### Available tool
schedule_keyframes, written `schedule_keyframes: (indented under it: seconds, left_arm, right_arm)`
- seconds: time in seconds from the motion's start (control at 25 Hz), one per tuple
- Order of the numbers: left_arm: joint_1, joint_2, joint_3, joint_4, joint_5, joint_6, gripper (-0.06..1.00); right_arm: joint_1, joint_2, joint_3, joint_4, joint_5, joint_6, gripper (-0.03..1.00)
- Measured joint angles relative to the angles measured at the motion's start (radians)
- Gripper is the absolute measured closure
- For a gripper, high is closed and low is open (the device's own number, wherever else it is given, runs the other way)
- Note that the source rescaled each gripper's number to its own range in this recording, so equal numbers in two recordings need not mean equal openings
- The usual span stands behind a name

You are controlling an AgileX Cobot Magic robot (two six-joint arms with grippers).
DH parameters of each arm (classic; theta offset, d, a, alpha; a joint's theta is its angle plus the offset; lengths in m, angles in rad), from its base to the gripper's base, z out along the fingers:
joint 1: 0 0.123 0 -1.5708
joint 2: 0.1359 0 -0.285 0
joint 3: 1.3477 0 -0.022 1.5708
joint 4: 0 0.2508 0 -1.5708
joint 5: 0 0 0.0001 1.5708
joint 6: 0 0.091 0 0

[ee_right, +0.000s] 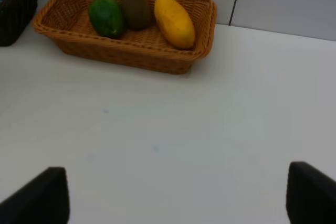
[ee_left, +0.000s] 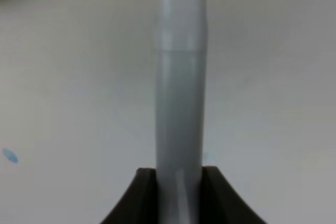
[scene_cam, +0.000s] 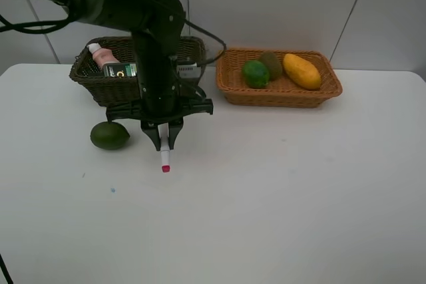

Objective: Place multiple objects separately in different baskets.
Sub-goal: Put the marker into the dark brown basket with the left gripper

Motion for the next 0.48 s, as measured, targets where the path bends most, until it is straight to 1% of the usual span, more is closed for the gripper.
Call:
schedule_keyframes:
  seconds: [0.08, 0.28, 0.4, 0.48]
  left_arm:
    - [0.000, 0.000, -0.057, 0.011, 0.015, 0.002, 0.93]
    - [0.000, 0.000, -0.166, 0.053, 0.010, 0.004, 0.93]
    - [0.005, 0.001, -0.218, 0.100, -0.023, 0.005, 0.93]
    - [0.014, 0.001, -0.243, 0.135, -0.062, 0.005, 0.93]
  right_arm:
    - [0.000, 0.000, 0.000, 0.000, 0.000, 0.000, -0.03]
    - [0.000, 0.000, 0.000, 0.000, 0.000, 0.000, -0.03]
    - [0.000, 0.000, 0.000, 0.000, 0.000, 0.000, -0.03]
    - [0.000, 0.000, 0.000, 0.000, 0.000, 0.000, -0.03]
